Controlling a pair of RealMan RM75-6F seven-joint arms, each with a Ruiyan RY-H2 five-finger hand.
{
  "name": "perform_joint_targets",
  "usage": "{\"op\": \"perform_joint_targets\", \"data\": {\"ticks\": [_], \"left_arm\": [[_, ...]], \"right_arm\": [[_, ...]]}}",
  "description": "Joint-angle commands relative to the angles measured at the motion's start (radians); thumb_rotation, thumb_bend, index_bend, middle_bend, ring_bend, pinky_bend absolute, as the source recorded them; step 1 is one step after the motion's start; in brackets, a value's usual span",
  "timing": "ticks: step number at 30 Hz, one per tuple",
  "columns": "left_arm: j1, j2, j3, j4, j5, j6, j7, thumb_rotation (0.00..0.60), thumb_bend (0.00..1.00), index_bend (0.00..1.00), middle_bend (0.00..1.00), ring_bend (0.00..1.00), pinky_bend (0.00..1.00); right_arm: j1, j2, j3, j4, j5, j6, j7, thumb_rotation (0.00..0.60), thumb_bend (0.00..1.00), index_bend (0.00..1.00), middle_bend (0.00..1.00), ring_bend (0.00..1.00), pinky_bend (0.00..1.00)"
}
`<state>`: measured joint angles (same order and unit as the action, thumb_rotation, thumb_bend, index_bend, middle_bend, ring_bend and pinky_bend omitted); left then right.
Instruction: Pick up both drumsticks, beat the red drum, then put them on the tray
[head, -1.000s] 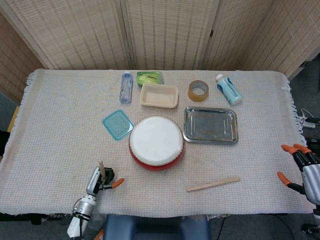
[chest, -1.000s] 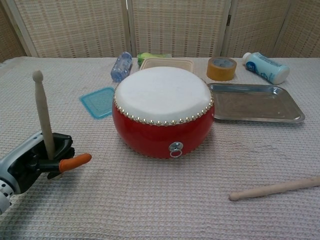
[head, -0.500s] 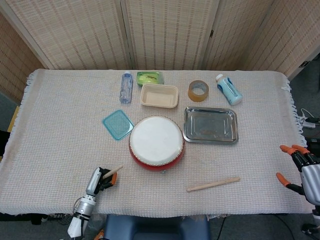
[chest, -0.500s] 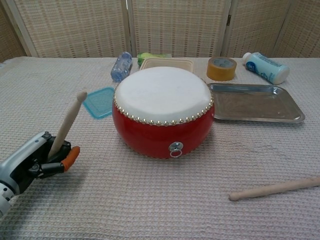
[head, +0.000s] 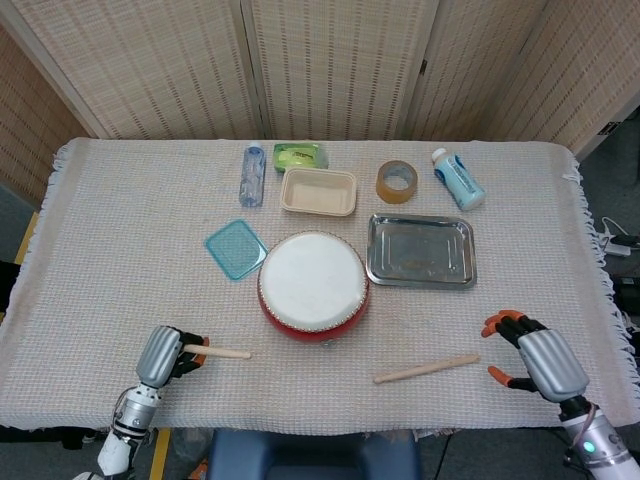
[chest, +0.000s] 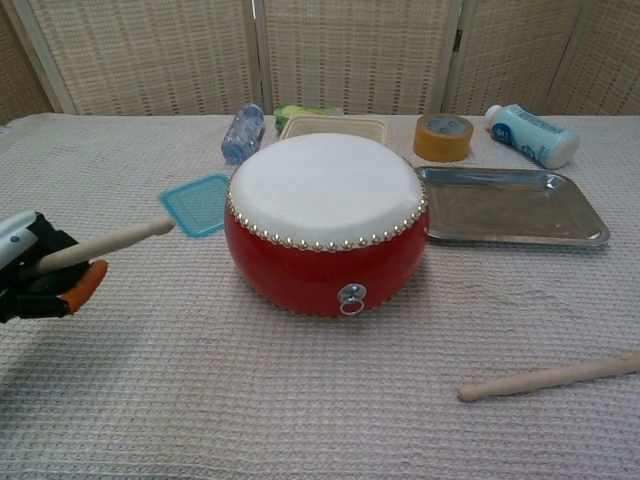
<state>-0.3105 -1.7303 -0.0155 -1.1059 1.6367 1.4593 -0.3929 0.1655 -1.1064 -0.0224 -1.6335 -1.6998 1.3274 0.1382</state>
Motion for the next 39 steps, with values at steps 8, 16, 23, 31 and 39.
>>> {"op": "perform_joint_targets", "data": {"ticks": [8, 16, 23, 31, 39], "left_arm": [[0.033, 0.170, 0.013, -0.239, -0.001, 0.039, 0.124, 0.600, 0.55, 1.00, 1.00, 1.00, 1.00], [0.047, 0.172, 0.029, -0.231, -0.005, 0.033, 0.108, 0.600, 0.54, 1.00, 1.00, 1.00, 1.00], [0.049, 0.171, 0.033, -0.227, -0.002, 0.027, 0.101, 0.600, 0.54, 1.00, 1.00, 1.00, 1.00], [0.048, 0.174, 0.034, -0.226, -0.007, 0.011, 0.103, 0.600, 0.53, 1.00, 1.00, 1.00, 1.00], [0.051, 0.174, 0.035, -0.222, -0.009, 0.010, 0.080, 0.600, 0.51, 1.00, 1.00, 1.00, 1.00]], "right_arm": [[0.143, -0.196, -0.015, 0.053, -0.022, -0.229, -0.242, 0.600, 0.16, 0.46, 0.28, 0.19, 0.37], [0.175, -0.292, -0.020, 0.139, -0.025, -0.253, -0.350, 0.600, 0.18, 0.48, 0.28, 0.15, 0.37], [0.196, -0.334, -0.030, 0.170, -0.005, -0.279, -0.366, 0.600, 0.20, 0.49, 0.28, 0.15, 0.37], [0.212, -0.364, -0.042, 0.198, 0.010, -0.292, -0.394, 0.600, 0.24, 0.49, 0.28, 0.15, 0.36], [0.223, -0.382, -0.048, 0.213, 0.027, -0.298, -0.417, 0.600, 0.31, 0.53, 0.28, 0.15, 0.36]]}}
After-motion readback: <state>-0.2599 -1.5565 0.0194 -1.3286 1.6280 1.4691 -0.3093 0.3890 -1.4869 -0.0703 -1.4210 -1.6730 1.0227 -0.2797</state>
